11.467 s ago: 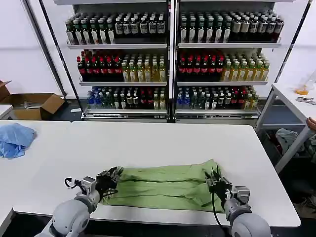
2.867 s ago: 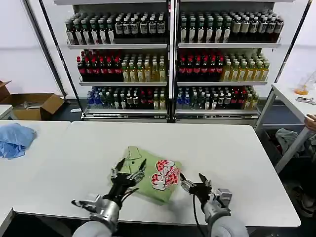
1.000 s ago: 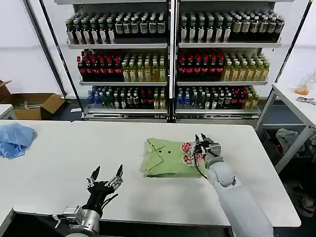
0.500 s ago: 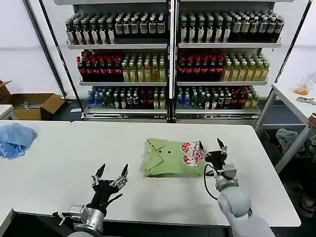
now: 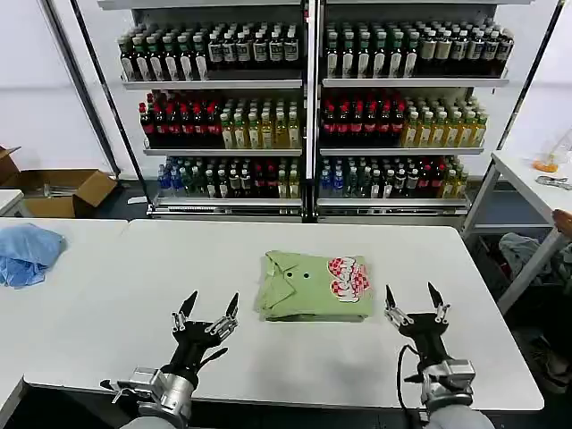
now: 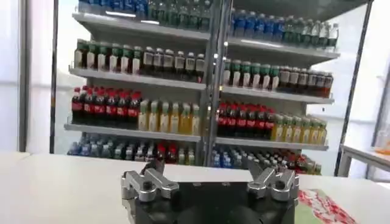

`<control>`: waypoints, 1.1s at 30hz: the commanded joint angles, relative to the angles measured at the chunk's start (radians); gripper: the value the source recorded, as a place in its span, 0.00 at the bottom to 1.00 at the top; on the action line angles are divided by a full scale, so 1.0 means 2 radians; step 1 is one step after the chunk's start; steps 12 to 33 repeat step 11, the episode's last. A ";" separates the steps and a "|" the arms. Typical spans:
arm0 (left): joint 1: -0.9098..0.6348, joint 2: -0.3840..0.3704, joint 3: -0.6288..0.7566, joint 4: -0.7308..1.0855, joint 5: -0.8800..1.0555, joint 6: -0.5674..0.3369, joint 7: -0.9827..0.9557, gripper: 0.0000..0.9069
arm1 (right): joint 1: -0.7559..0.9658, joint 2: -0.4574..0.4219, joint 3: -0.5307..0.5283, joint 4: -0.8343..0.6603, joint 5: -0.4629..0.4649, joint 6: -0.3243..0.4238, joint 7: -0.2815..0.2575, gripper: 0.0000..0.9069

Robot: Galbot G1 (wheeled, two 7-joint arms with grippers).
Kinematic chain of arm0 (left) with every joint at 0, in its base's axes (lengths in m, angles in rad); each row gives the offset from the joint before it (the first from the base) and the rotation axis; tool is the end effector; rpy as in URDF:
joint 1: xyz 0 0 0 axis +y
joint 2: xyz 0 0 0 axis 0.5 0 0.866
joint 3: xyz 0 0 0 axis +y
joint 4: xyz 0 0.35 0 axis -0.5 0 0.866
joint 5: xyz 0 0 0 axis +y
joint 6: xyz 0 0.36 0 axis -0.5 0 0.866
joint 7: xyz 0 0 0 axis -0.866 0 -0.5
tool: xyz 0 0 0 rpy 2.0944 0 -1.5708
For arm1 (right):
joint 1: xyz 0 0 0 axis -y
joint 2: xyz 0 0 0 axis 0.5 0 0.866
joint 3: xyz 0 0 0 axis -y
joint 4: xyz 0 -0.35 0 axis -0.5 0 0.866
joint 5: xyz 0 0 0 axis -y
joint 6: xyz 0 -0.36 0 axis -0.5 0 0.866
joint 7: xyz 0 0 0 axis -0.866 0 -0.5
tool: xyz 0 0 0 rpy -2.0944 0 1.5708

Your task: Fold and organize the clothes.

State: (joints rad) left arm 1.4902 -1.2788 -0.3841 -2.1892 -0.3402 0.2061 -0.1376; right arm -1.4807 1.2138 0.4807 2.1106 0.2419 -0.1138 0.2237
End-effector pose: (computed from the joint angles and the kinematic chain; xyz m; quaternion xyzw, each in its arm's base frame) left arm 0.1994 0.0016 -0.2574 -0.0830 -0.9934 0.0589 0.0530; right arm 0.2131 -0.0453 -0.2741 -0.0065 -0.9992 0.0355 0.0168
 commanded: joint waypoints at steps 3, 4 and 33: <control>0.009 -0.001 0.000 -0.006 0.004 0.000 0.001 1.00 | -0.105 0.015 0.033 0.071 -0.021 0.018 -0.001 1.00; 0.010 -0.001 0.000 -0.007 0.005 -0.001 0.002 1.00 | -0.107 0.016 0.034 0.072 -0.021 0.019 -0.001 1.00; 0.015 -0.002 -0.002 -0.010 0.006 -0.002 0.002 1.00 | -0.110 0.023 0.029 0.075 -0.015 0.013 0.000 1.00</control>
